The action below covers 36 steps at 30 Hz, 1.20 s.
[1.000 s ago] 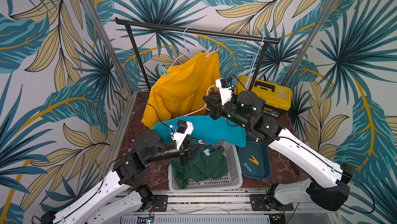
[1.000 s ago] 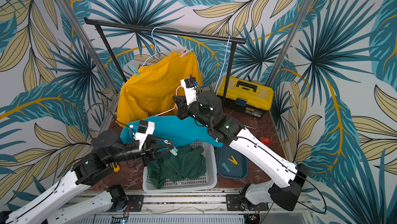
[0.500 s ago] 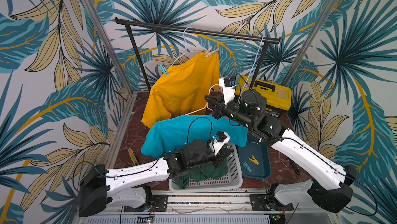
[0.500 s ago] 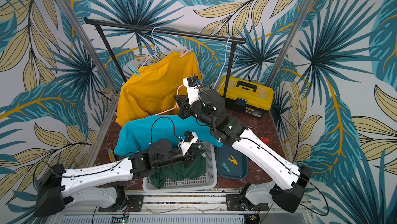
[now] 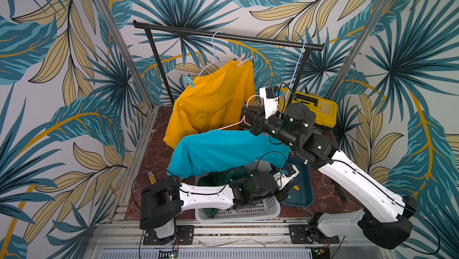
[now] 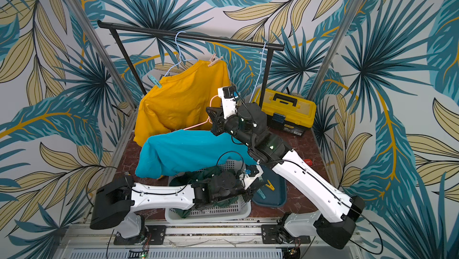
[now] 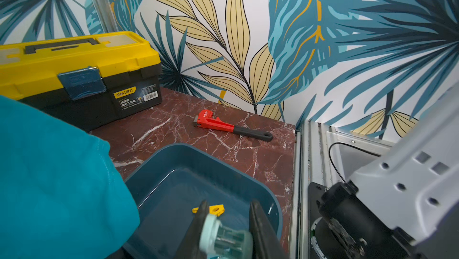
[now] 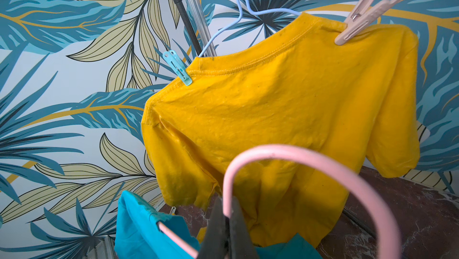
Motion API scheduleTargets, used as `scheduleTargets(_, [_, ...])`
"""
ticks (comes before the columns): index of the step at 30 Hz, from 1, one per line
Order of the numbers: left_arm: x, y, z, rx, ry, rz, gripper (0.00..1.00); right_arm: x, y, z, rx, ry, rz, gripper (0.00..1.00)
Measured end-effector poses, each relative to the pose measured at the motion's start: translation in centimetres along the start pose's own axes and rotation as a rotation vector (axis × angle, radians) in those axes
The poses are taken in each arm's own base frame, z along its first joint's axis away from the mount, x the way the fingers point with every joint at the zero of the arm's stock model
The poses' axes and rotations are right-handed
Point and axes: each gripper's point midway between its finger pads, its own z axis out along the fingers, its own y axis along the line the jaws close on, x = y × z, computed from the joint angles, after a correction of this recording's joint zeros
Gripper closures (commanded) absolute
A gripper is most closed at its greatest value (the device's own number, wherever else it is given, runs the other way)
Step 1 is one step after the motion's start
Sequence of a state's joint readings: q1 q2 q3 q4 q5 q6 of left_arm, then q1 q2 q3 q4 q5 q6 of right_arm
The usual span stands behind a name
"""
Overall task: Remove the clothespins securing t-shirts to the hanger
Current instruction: Place the clothespin in the storage box, then adjust the hanger.
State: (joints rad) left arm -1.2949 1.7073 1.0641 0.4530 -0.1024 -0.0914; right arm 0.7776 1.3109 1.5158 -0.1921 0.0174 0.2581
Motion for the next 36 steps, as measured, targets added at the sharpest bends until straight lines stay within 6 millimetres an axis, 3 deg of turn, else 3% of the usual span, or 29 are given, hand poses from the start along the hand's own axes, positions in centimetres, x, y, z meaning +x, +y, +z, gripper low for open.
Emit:
scheduleTargets(9, [1.2,0.7,4.6,-0.059,0.012,0.062,0.38,0.4,-0.2,-0.5,0.002,0.004,0.000,1.00])
scheduleTargets(16, [0.9,1.1,4.5,-0.083,0.006,0.107,0.16,0.6,-0.2,-0.5,0.002,0.008,0.001,1.00])
scheduleTargets(18, [0.3,1.2,3.2,-0.085,-0.001,0.110,0.13,0.6,-0.2,-0.6,0.002,0.007,0.004,1.00])
scheduleTargets(20, [-0.6,1.3,1.2,-0.084,-0.015,0.109,0.01,0.5,-0.2,-0.6,0.000,0.006,0.008,1.00])
scheduleTargets(22, [-2.3,1.3,-1.1,-0.080,-0.052,0.092,0.01,0.5,-0.2,-0.7,-0.002,0.004,0.010,1.00])
scheduleTargets(27, [-9.4,1.4,-7.8,-0.071,-0.199,0.056,0.00,0.1,-0.2,-0.9,-0.004,-0.006,0.019,1.00])
scheduleTargets(30, [-12.4,1.5,-11.4,-0.071,-0.235,0.047,0.00,0.1,-0.1,-0.9,-0.007,-0.005,0.023,1.00])
scheduleTargets(36, [-15.0,2.7,-17.4,-0.104,-0.224,0.063,0.00,0.6,-0.2,-0.8,-0.005,0.004,0.027,1.00])
